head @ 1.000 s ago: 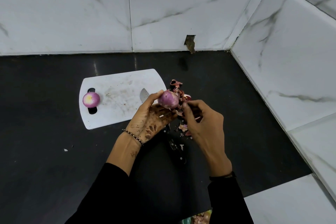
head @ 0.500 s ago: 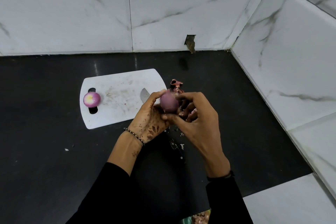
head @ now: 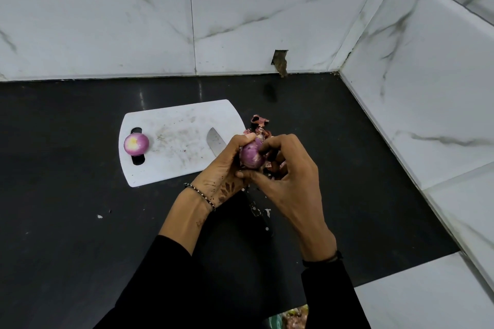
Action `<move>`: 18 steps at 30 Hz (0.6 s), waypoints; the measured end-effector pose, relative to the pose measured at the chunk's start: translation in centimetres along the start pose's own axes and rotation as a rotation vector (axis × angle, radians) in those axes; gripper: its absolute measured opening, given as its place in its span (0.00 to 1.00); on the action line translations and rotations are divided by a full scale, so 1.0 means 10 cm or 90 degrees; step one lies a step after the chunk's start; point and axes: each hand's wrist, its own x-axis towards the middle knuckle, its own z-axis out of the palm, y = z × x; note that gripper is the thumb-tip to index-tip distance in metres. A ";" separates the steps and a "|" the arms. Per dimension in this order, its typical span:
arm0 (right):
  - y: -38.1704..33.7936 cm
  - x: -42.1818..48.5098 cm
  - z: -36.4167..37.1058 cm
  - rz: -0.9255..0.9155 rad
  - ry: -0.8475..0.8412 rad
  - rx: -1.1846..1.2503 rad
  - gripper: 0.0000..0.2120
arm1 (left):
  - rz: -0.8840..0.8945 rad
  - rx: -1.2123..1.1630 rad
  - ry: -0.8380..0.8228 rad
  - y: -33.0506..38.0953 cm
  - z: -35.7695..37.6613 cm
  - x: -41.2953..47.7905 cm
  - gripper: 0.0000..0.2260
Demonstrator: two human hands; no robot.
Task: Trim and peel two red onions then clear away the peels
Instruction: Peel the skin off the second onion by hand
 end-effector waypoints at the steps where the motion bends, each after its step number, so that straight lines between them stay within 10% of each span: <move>1: 0.00 0.00 0.00 0.000 0.000 0.001 0.21 | 0.009 0.021 0.011 -0.01 0.02 0.01 0.10; 18: 0.01 -0.07 -0.01 0.035 0.037 -0.014 0.21 | 0.035 0.133 0.114 -0.10 0.00 0.10 0.15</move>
